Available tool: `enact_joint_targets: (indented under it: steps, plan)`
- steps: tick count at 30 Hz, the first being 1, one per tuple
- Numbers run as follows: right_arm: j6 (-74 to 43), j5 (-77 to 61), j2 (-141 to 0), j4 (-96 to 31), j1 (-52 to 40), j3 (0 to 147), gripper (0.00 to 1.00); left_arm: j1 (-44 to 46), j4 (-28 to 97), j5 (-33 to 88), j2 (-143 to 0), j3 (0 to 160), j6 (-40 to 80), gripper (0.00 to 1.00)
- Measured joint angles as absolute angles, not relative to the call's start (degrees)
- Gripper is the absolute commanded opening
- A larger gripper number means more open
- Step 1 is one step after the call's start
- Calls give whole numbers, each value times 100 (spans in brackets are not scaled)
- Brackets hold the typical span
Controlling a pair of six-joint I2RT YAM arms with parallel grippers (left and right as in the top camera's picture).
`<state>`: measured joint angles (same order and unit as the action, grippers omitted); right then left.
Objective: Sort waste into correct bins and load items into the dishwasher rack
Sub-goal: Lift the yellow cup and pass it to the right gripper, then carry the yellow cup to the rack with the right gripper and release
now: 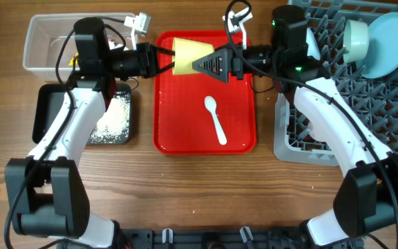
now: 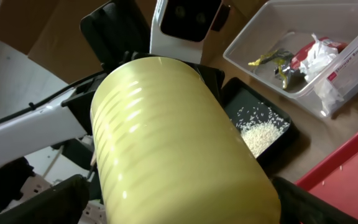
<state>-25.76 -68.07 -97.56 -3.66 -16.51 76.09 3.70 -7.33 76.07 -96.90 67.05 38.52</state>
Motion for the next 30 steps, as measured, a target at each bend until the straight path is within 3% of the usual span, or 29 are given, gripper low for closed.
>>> enact_joint_targets:
  steps: [3, 6, 10, 11, 17, 24, 30]
  plan:
    - [-2652, -6866, -9756, -128, -1728, 7609, 60, 532, -725, 7616, -9690, 6705, 3892, 4]
    - [-2740, -6921, -9756, -71, -1765, 7609, 53, 596, -731, 7697, -9690, 6705, 3852, 23]
    - [-2740, -6834, -9756, -60, -1824, 7603, 52, 639, -735, 7697, -9690, 6705, 3846, 96]
    - [-2740, -6855, -9756, -58, -1824, 7599, 51, 637, -733, 7669, -9690, 6705, 3841, 100]
    - [-2740, -6897, -9754, 51, -1721, 7599, 48, 445, -722, 7485, -9690, 6705, 3844, 100]
    - [-2740, -6943, -9754, 3, -961, 7599, 43, -467, -552, 7439, -9690, 6707, 3701, 100]
    - [-2237, -6630, -9625, -1544, -49, 7546, 43, -569, 1496, 6119, -9684, 6757, 2716, 100]
